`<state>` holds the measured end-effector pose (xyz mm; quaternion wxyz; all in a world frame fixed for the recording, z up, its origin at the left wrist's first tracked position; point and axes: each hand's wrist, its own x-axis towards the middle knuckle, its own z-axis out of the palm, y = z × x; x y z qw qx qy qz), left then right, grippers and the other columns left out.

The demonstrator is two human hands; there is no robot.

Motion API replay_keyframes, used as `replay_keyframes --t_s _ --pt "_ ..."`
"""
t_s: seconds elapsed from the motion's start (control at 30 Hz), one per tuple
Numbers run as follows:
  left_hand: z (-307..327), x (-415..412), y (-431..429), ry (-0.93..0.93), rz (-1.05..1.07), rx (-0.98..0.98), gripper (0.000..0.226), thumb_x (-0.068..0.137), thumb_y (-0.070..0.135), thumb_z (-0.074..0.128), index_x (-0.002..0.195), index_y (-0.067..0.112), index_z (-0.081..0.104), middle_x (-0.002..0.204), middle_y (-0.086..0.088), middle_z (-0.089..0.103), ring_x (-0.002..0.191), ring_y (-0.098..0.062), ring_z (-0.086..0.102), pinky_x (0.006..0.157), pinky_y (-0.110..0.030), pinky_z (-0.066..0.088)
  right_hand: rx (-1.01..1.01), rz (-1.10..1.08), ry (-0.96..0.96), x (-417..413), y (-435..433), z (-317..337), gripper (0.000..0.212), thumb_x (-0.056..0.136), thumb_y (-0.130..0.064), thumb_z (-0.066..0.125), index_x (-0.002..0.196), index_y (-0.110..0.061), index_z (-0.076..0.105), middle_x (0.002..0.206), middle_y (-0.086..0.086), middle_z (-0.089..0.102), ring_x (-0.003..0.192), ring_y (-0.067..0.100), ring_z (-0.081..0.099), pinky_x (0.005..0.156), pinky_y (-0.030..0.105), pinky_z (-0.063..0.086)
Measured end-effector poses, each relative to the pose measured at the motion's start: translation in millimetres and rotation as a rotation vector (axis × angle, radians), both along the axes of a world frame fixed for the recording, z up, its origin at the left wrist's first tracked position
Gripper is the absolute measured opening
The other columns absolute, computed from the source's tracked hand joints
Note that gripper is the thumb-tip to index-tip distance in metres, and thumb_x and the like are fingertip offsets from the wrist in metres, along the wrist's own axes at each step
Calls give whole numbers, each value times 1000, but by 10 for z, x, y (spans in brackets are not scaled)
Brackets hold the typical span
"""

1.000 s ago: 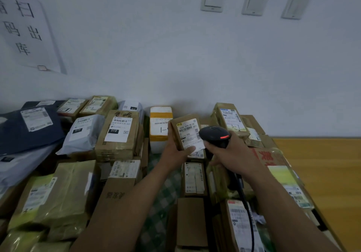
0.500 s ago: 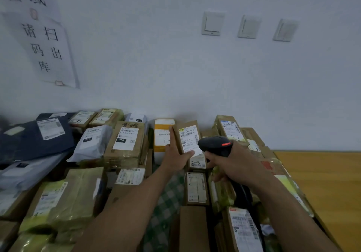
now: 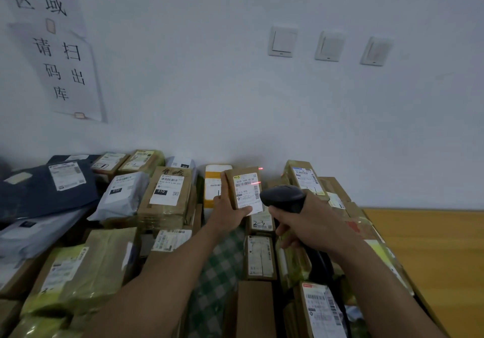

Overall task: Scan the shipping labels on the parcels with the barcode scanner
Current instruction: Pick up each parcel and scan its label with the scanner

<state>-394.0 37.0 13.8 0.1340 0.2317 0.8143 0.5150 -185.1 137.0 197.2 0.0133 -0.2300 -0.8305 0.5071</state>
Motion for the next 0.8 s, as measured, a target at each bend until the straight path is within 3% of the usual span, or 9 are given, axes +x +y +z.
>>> replay_keyframes --t_s 0.07,0.13,0.2,0.3,0.4,0.53,0.67,0.8 --pt "16 -33 -12 18 14 -14 94 76 47 79 147 66 20 151 3 51 138 -28 52 102 -58 53 5 10 5 -33 21 14 47 98 -39 71 137 -26 48 81 5 79 67 25 78 65 36 63" --pt "106 -44 -19 37 31 -27 121 76 43 81 154 62 -10 154 -5 49 137 -33 52 101 -62 52 -2 20 11 -64 37 20 45 98 -39 70 137 -30 49 81 6 78 68 26 78 69 39 64" --pt "109 -63 -6 48 24 -36 128 78 40 81 153 58 -22 156 -8 46 138 -35 51 102 -63 51 -7 28 8 -99 51 10 45 98 -39 70 137 -30 49 83 6 78 67 26 78 66 36 62" --pt "49 -157 25 55 18 -27 125 76 44 78 156 54 -17 155 -5 49 138 -34 52 102 -63 52 -15 20 -1 -163 121 -40 48 96 -42 71 138 -31 51 94 3 79 68 26 78 63 33 59" --pt "46 -262 74 -18 21 -12 112 82 39 79 161 46 0 150 2 54 135 -27 56 103 -56 54 -1 12 4 -242 262 -54 45 97 -41 70 138 -30 54 109 0 75 66 25 78 58 28 56" --pt "193 -458 259 -123 6 55 103 90 17 78 161 38 6 146 1 58 131 -21 60 106 -46 53 21 -81 -31 -434 590 -120 43 96 -39 72 134 -26 55 104 -6 73 63 19 77 53 24 54" --pt "178 -795 570 -177 -17 53 110 90 16 78 160 45 -2 145 0 59 127 -24 63 103 -55 54 46 -118 -98 -672 886 -328 52 93 -45 75 135 -26 51 106 -3 71 69 12 77 53 23 56" --pt "-73 -1061 978 -307 0 23 95 94 12 72 161 32 7 149 -6 57 133 -29 58 109 -55 50 25 -94 -155 -911 1085 -590 46 94 -44 73 133 -29 54 104 -4 72 67 8 75 56 22 56"
